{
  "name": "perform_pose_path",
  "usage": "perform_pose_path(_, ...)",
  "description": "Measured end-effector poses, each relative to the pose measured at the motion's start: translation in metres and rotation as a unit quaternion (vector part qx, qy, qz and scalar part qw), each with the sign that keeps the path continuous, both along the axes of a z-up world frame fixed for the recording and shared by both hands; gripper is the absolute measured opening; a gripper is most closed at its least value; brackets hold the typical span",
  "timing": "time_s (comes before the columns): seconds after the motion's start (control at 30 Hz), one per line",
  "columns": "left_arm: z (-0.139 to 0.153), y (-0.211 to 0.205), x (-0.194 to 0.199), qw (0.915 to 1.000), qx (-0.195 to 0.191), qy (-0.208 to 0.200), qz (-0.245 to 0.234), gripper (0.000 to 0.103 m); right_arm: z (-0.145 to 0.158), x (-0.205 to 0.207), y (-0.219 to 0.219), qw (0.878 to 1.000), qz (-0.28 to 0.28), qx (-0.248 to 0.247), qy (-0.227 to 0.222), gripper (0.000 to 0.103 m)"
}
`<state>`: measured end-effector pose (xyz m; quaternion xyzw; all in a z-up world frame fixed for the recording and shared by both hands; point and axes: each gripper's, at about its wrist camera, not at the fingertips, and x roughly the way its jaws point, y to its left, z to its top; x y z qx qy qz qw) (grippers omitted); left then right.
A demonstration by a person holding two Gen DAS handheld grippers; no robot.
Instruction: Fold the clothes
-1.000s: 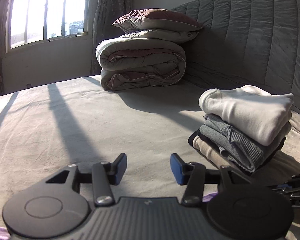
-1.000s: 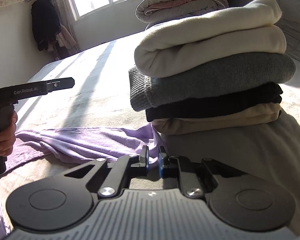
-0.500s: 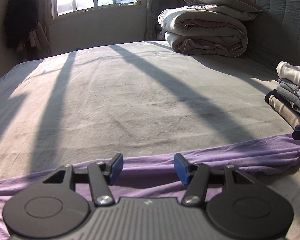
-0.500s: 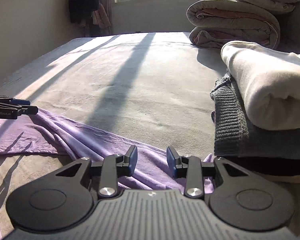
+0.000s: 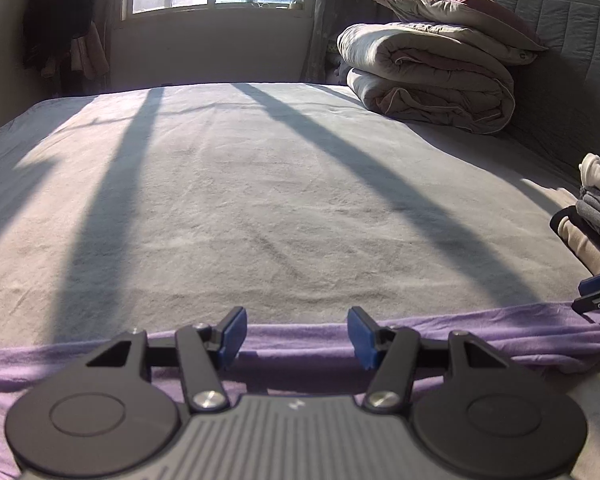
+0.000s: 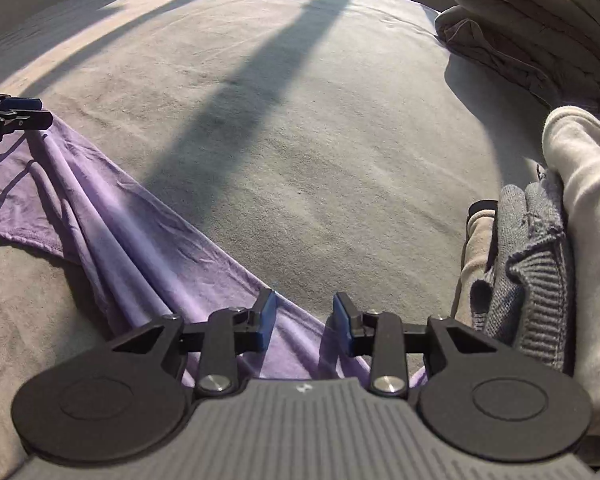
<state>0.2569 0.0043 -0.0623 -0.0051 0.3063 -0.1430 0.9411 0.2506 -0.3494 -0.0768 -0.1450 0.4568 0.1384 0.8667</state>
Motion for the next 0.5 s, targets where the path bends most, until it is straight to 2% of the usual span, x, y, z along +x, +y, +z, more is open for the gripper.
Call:
perform_pose_path(0.17,-0.023,0.009,0.002,0.9982,-0.053,-0.009,0.027,0.057,0.006,0.0,0.007,0.998,0.024,-0.038,0.035,0.037)
perform_pose_path(0.47,-0.022,0.021,0.006,0.9948,-0.102,0.004,0.011,0.059,0.0,0.012,0.035,0.988,0.065,-0.121,0.073,0.037)
perform_pose_path(0.5,-0.022,0.022,0.006,0.9946,-0.103,0.005,0.009,0.059,-0.002,0.014,0.038,0.987,0.064,-0.127,0.08,0.031)
